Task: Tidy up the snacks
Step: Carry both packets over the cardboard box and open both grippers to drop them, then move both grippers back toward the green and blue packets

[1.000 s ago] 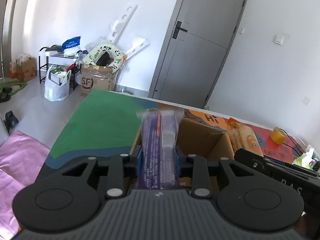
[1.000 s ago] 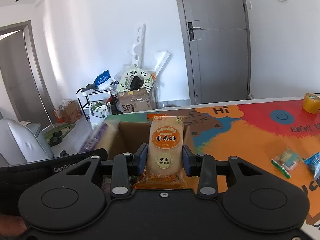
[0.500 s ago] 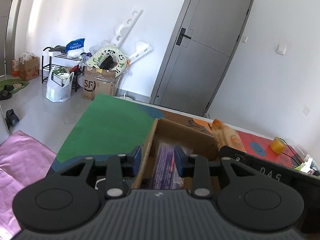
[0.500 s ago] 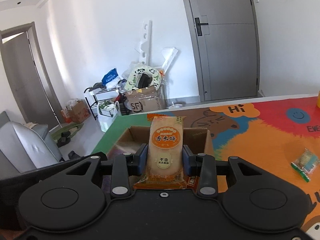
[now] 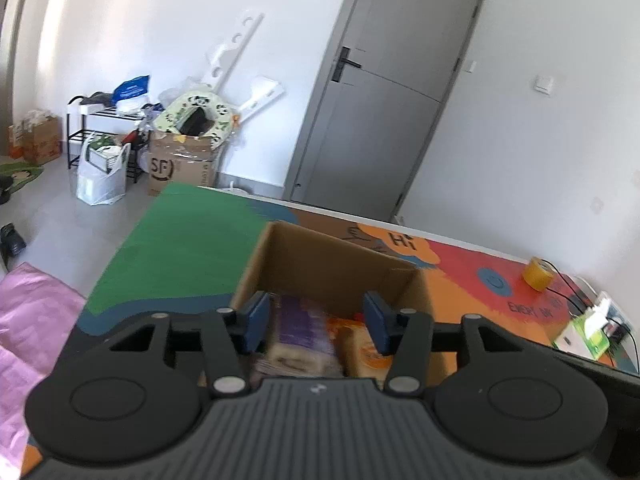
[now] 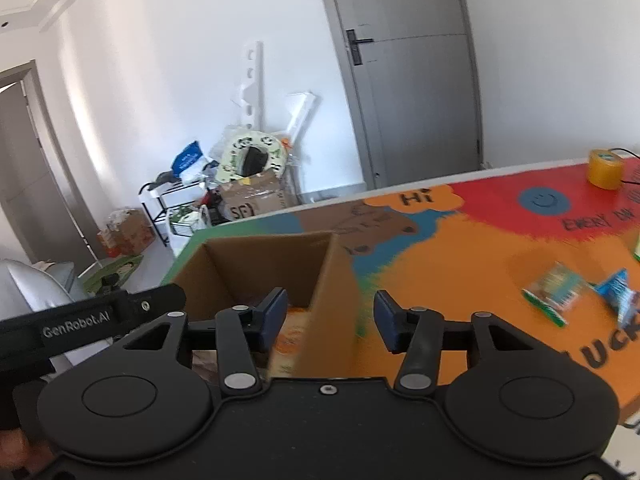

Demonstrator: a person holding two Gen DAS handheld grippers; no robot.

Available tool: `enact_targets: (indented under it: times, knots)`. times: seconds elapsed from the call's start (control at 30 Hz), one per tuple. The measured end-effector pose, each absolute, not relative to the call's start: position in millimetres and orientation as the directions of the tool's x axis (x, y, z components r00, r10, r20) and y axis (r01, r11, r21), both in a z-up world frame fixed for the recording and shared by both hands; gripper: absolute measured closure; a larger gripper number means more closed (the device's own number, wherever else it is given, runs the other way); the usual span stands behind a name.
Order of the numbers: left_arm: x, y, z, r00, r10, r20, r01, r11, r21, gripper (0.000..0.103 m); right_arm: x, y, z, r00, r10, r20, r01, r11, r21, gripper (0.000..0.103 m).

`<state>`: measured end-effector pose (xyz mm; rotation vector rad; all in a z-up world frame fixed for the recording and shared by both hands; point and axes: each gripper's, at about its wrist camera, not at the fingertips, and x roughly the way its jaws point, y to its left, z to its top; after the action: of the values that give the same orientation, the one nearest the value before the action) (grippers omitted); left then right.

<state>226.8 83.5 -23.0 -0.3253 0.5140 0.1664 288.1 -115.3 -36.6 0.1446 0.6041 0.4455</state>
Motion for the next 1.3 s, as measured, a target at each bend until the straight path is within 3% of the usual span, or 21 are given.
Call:
enact_targets:
  times: [0.23,0.57,1.3]
  knots:
    - [227.6,62.1,-24.4,0.851,0.043,-0.524,-0.197,0.950,-0.242,0.027,280.4,-140.1,-38.9,0.751,0.407,-0.520,-0.323,0.913,0.248,0.038]
    - [229.5,30.4,-26.4,0.841,0.007,-0.541,-0.149,0.964,-0.219,0.017,273.3,-184.9,-46.8,0.778,0.344,-0.527,-0.245,0.937,0.249,0.008]
    - [248.3,-51.0,-29.0,0.838,-0.085,-0.540,-0.024,0.981,-0.192,0.012,267.6,-295.5,-70.2,0.816,0.245,-0.523,-0.081,0.945,0.316,0.001]
